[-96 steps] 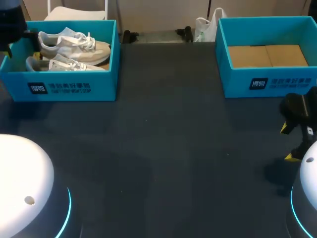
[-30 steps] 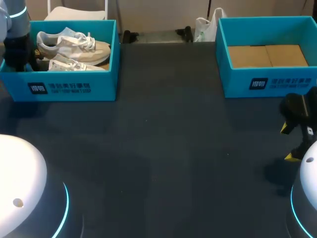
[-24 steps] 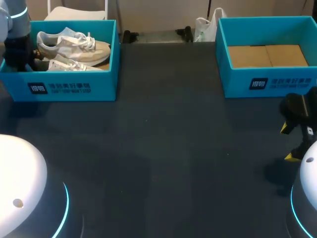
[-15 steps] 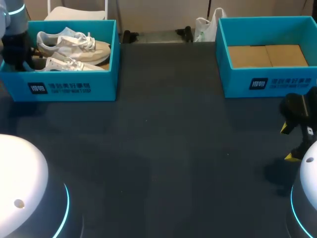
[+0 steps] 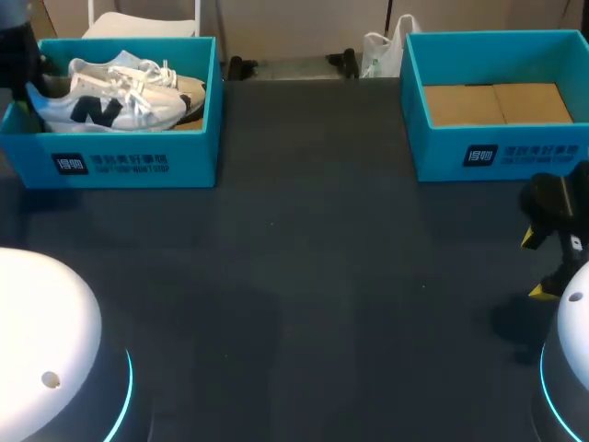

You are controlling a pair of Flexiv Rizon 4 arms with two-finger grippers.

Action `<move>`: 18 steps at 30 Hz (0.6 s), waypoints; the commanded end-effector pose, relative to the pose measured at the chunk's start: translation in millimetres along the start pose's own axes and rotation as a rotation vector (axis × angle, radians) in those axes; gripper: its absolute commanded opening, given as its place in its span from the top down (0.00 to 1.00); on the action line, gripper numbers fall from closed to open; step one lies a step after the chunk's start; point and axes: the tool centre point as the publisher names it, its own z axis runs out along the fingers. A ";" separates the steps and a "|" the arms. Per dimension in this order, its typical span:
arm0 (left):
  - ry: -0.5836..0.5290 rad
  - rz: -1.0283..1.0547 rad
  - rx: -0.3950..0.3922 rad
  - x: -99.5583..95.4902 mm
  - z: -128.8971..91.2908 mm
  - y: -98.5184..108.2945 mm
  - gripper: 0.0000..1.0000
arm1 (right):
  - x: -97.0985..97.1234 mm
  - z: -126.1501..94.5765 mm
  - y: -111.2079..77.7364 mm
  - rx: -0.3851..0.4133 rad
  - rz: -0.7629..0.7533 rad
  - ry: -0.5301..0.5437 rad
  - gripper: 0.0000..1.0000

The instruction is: Take the shoe out of the shoebox, open the shoe tongue, remove and reinsert the insole, then place the shoe into the shoebox

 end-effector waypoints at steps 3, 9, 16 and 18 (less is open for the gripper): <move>0.006 -0.017 -0.018 3.8 -53.1 -11.4 1.00 | 0.8 1.1 0.4 0.003 0.001 -0.003 0.00; 0.023 -0.048 -0.064 7.8 -96.9 -18.1 1.00 | 0.8 1.1 0.4 0.003 0.001 -0.003 0.00; 0.037 -0.062 -0.047 6.8 -139.6 -43.1 1.00 | 0.8 1.1 0.4 0.003 0.001 -0.003 0.00; 0.043 -0.061 -0.045 2.9 -148.4 -55.7 1.00 | 0.8 1.1 0.4 0.003 0.001 -0.003 0.00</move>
